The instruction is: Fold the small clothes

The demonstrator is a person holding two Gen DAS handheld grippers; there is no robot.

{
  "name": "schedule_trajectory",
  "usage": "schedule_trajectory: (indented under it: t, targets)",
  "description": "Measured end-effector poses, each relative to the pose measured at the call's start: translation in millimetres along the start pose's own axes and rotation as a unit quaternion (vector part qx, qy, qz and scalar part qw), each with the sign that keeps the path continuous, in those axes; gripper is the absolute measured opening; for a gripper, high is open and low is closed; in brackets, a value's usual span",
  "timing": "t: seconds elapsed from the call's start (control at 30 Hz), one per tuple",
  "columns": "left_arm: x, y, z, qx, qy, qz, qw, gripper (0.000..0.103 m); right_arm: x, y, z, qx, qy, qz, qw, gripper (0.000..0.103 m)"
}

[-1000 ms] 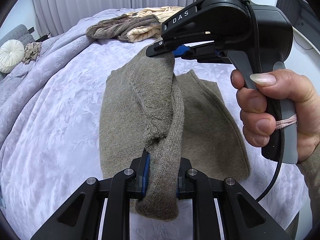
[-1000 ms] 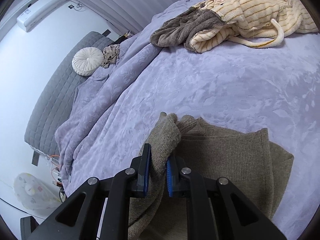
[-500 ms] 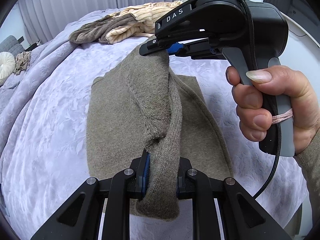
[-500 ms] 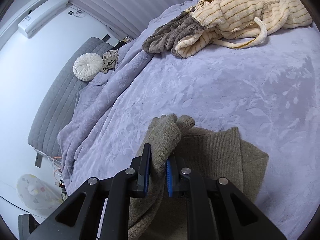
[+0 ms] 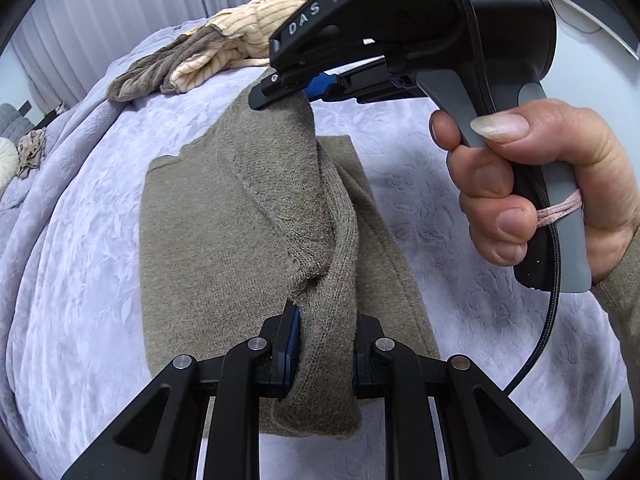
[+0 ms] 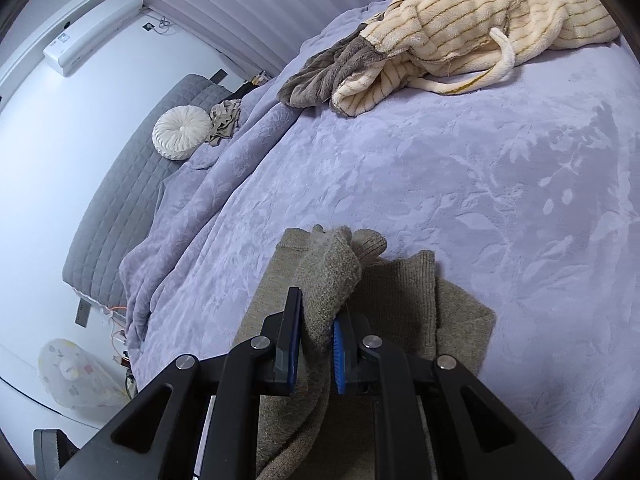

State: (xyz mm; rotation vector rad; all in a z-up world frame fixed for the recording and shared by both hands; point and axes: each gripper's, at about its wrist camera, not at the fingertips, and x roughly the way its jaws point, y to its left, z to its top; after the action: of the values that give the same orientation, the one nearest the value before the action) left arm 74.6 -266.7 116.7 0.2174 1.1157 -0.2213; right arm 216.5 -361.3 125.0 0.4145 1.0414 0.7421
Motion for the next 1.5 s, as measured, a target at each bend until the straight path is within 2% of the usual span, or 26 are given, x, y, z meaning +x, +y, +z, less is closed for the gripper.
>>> schedule_trajectory:
  t: [0.17, 0.33, 0.4, 0.5, 0.63, 0.73, 0.8, 0.87, 0.9, 1.0, 1.03, 1.07, 1.1, 1.13, 1.2, 1.23, 1.27, 1.37, 1.5]
  targets:
    - [12.7, -15.8, 3.1, 0.014, 0.011, 0.007, 0.9998, 0.020, -1.2, -16.9, -5.1, 0.013, -0.001, 0.002, 1.000, 0.015]
    - [10.8, -24.2, 7.4, 0.022, 0.004, 0.005, 0.9997, 0.020, -11.9, -15.0, -4.4, 0.001, -0.015, 0.010, 1.000, 0.015]
    - [17.5, -26.5, 7.2, 0.022, 0.013, 0.003, 0.9997, 0.020, -13.4, -18.0, -3.1, -0.004, -0.018, 0.002, 1.000, 0.010]
    - [34.2, -29.7, 6.5, 0.025, 0.029, 0.006, 0.9992, 0.020, -6.0, -32.9, -4.5, 0.010, -0.006, -0.017, 1.000, 0.010]
    - [43.7, -36.5, 5.0, 0.040, 0.027, 0.017, 0.9987, 0.020, 6.4, -49.6, -11.9, 0.031, 0.008, -0.036, 0.999, 0.009]
    - [47.1, -37.7, 2.6, 0.046, 0.023, 0.018, 0.9985, 0.021, 0.3, -63.7, -13.8, 0.067, -0.003, -0.007, 0.998, 0.015]
    - [49.0, -41.2, -0.4, 0.050, 0.022, 0.023, 0.9982, 0.021, -4.8, -70.5, -16.1, 0.084, -0.006, 0.009, 0.996, 0.027]
    - [48.0, -47.2, -2.7, 0.061, 0.016, 0.035, 0.9974, 0.021, -8.9, -72.6, -19.4, 0.091, -0.015, 0.003, 0.996, 0.083]
    - [48.1, -49.4, -3.7, 0.065, 0.014, 0.040, 0.9970, 0.021, -10.4, -71.8, -20.8, 0.089, -0.020, 0.002, 0.996, 0.088]
    - [46.1, -51.5, -5.8, 0.062, 0.014, 0.037, 0.9973, 0.021, -7.4, -67.0, -20.6, 0.081, -0.029, 0.003, 0.996, 0.082]
    - [44.8, -51.1, -5.6, 0.060, 0.016, 0.035, 0.9974, 0.021, -1.3, -65.1, -19.8, 0.080, -0.017, 0.003, 0.997, 0.067]
    - [43.0, -50.1, -4.4, 0.058, 0.017, 0.033, 0.9976, 0.022, 5.2, -63.6, -19.4, 0.078, 0.000, -0.002, 0.997, 0.037]
    - [40.2, -48.8, -3.5, 0.054, 0.017, 0.025, 0.9981, 0.032, 12.2, -59.8, -18.8, 0.066, 0.016, -0.031, 0.997, 0.023]
    - [37.0, -48.1, -2.4, 0.052, 0.016, 0.009, 0.9985, 0.042, 14.9, -56.2, -18.7, 0.052, 0.017, -0.059, 0.997, 0.016]
    - [26.8, -45.1, -1.8, 0.048, 0.008, -0.024, 0.9985, 0.081, 16.1, -51.5, -17.3, 0.035, 0.012, -0.094, 0.995, 0.016]
    - [21.2, -43.4, -2.9, 0.045, 0.000, -0.031, 0.9985, 0.085, 15.3, -50.4, -16.6, 0.031, 0.008, -0.117, 0.993, 0.016]
    - [14.6, -41.8, -4.9, 0.043, -0.010, -0.038, 0.9983, 0.086, 12.3, -51.0, -16.1, 0.033, 0.002, -0.136, 0.990, 0.016]
    - [-3.9, -32.3, -12.1, 0.038, -0.009, -0.068, 0.9969, 0.086, -2.4, -54.0, -17.8, 0.047, -0.001, -0.123, 0.991, 0.017]
    - [-29.6, 0.0, -25.4, 0.011, -0.018, -0.112, 0.9935, 0.086, -34.8, -30.2, -30.6, 0.015, -0.028, -0.118, 0.992, 0.017]
